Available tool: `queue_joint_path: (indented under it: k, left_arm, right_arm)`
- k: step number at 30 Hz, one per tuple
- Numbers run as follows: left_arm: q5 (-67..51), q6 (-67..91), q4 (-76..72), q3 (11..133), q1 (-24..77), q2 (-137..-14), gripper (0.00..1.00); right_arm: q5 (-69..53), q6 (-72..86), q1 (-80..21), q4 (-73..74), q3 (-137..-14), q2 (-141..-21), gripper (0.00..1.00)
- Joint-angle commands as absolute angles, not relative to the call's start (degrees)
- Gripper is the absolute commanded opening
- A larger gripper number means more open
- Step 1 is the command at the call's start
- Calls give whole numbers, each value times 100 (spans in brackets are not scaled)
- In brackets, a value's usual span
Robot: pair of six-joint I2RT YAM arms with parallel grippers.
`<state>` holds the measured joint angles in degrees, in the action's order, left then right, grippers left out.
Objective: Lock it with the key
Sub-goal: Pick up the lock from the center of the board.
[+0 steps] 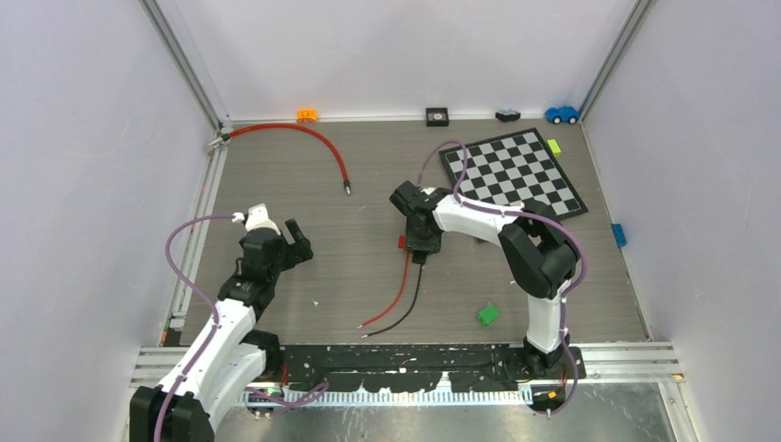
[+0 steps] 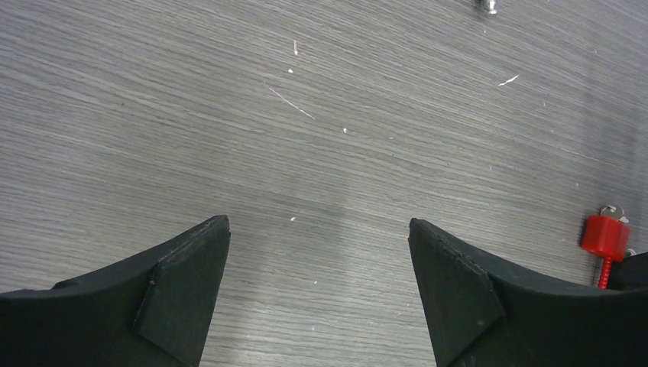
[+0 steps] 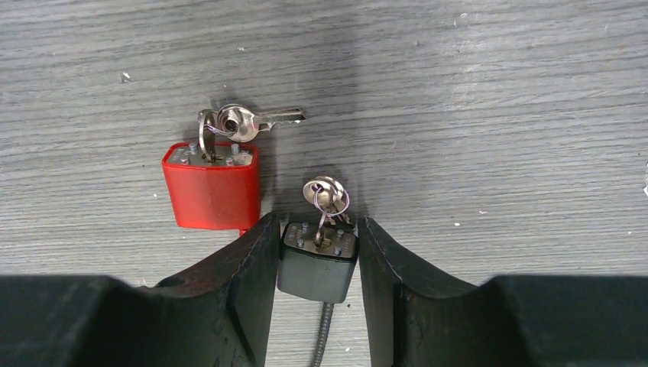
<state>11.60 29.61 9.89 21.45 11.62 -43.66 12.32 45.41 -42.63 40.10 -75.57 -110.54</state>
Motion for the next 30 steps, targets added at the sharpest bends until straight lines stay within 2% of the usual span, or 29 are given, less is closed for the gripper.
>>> queue_joint_path:
  k: [1, 6, 9, 17, 20, 23, 25, 27, 28, 30]
  left_arm:
    - [1274, 2978, 879, 2205, 1181, -4409, 89]
    - [1307, 2982, 895, 2217, 1169, -4439, 89]
    - [1331, 2996, 913, 2224, 1174, -4439, 89]
    - [1397, 3006, 958, 2215, 1171, -4386, 89]
    - [1393, 3006, 949, 2231, 1170, -4421, 90]
    - [1374, 3008, 932, 2273, 1178, -4560, 90]
    - [1335, 2996, 923, 2305, 1177, -4628, 92]
    - [1252, 2950, 897, 2316, 1174, -4655, 94]
    - [1206, 2922, 903, 2324, 1170, -4650, 95]
    - [1099, 2888, 960, 2375, 1170, -4627, 95]
  right_arm:
    - [1249, 4495, -4254, 3913, -7345, -11012, 45]
    - [1197, 4479, -4254, 3899, -7137, -10851, 55]
    - [1134, 4477, -4254, 3849, -6961, -10737, 57]
    - [1023, 4408, -4256, 3702, -6667, -10505, 47]
    - [955, 4382, -4258, 3657, -6604, -10379, 41]
    - [994, 4323, -4256, 3692, -6543, -10180, 28]
    - [1076, 4259, -4255, 3746, -6485, -9961, 26]
    - [1203, 4186, -4262, 3821, -6444, -9616, 17]
    - [1247, 4168, -4255, 3856, -6437, -9459, 9]
    - [1288, 4133, -4256, 3925, -6442, -9154, 2]
